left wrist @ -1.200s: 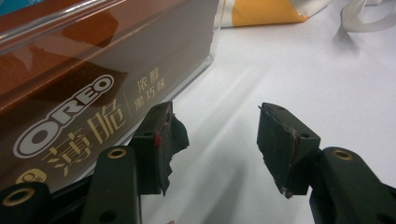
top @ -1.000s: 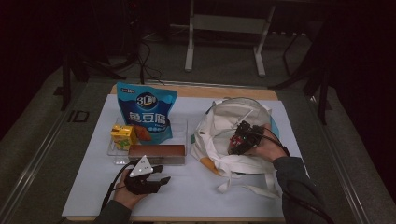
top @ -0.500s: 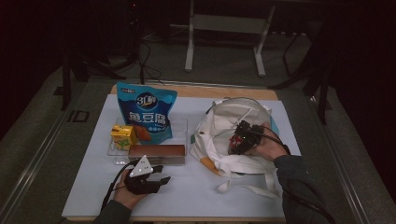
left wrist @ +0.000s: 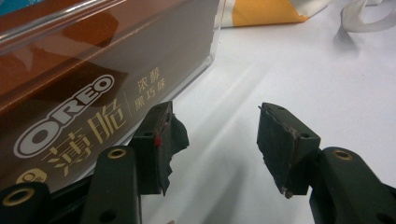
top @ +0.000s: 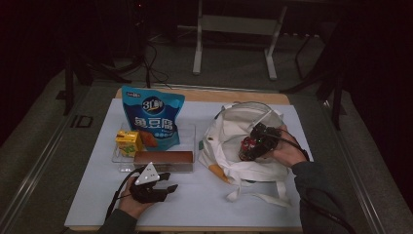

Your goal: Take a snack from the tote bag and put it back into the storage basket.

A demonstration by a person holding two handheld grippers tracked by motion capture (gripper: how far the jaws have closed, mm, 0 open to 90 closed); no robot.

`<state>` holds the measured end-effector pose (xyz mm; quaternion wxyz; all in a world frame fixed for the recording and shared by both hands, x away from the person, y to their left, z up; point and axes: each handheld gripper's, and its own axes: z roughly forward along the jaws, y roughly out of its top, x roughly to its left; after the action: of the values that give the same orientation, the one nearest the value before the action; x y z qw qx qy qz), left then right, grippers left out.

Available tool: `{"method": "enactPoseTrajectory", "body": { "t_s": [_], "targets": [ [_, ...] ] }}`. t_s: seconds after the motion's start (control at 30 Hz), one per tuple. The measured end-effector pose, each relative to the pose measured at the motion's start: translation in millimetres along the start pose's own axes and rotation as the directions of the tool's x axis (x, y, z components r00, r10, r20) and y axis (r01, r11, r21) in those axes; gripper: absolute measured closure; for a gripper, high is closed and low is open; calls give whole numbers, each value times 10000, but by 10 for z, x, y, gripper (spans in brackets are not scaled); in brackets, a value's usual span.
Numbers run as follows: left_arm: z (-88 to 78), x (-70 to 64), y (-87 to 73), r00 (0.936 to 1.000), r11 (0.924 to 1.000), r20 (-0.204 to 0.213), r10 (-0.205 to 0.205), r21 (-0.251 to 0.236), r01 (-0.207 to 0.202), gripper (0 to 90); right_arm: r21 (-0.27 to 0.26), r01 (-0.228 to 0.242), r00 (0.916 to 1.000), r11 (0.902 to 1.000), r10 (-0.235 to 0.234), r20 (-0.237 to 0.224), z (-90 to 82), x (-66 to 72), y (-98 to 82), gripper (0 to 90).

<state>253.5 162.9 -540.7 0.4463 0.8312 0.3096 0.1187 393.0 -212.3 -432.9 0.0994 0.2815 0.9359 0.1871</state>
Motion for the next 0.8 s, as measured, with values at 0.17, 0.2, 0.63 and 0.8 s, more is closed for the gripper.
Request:
{"method": "enactPoseTrajectory", "body": {
  "t_s": [0.17,0.2,0.63,0.8],
  "targets": [
    [0,2,0,10000,10000,18,-9,-4,9,465,-97,267,9996,9996,-267,10,-87,35,37,245],
    [0,3,0,10000,10000,22,-15,-9,15,465,-148,323,9995,9994,-323,29,-102,42,46,245],
    [0,0,0,10000,10000,-9,2,-3,-2,465,-534,818,9966,9952,-816,55,-348,123,182,245],
    [-1,0,0,10000,10000,-8,4,-11,-4,465,-676,924,9957,9934,-925,15,-417,140,218,246]
  ]
}}
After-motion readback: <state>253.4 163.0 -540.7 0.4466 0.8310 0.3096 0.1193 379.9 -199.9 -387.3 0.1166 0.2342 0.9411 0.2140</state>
